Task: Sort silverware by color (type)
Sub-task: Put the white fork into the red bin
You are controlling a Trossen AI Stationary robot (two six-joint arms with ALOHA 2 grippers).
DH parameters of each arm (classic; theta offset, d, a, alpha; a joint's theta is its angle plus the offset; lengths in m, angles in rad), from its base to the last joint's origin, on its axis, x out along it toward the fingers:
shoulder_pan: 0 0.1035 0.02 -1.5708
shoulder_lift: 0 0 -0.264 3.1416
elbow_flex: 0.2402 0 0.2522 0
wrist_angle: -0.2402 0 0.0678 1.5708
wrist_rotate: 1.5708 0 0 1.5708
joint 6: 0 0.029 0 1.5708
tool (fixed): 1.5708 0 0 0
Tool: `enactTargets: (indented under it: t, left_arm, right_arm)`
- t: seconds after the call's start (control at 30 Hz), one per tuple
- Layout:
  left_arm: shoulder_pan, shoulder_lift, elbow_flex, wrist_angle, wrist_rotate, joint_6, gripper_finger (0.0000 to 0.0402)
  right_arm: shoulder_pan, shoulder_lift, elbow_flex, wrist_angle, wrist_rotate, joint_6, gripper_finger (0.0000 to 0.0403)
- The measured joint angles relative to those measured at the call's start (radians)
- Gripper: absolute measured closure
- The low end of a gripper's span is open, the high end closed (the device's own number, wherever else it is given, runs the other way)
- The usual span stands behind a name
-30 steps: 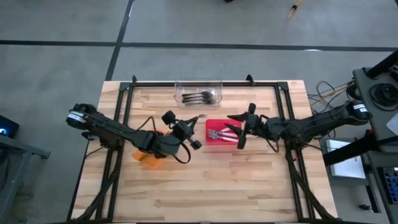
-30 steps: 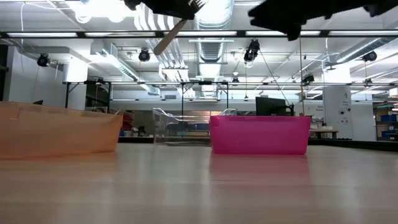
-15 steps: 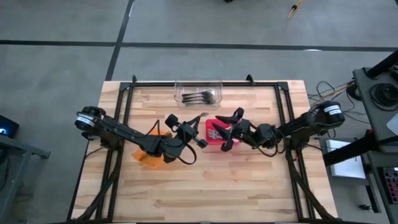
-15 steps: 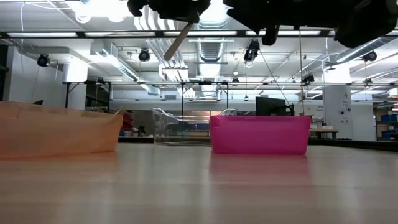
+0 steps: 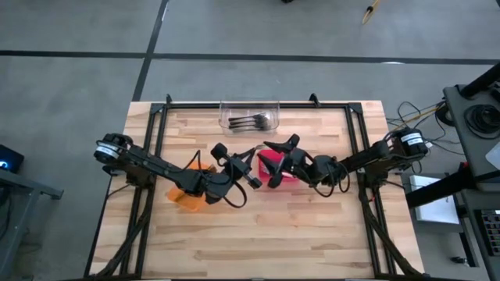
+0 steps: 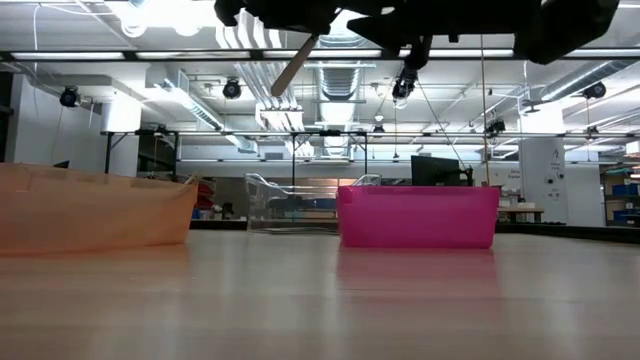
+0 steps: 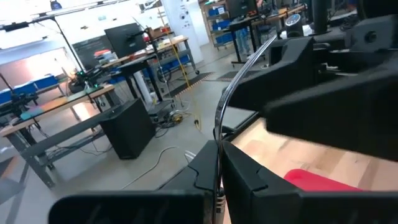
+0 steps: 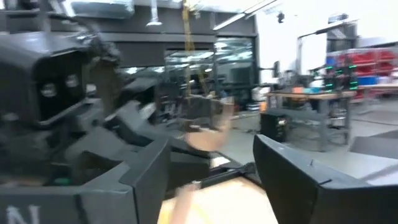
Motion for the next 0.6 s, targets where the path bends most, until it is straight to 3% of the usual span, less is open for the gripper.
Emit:
enactTargets:
  t: [0.23, 0.6]
  left_arm:
    - [0.0, 0.0, 0.0, -0.001, 0.015, 0.018, 0.0401]
    - [0.0, 0.0, 0.0, -0.001, 0.084, -0.021, 0.0401]
  right_arm:
    - [0.0, 0.002, 0.022, -0.017, -0.008, 0.006, 0.0155]
    - [-0.012, 0.002, 0.057, -0.013, 0.003, 0.012, 0.0156]
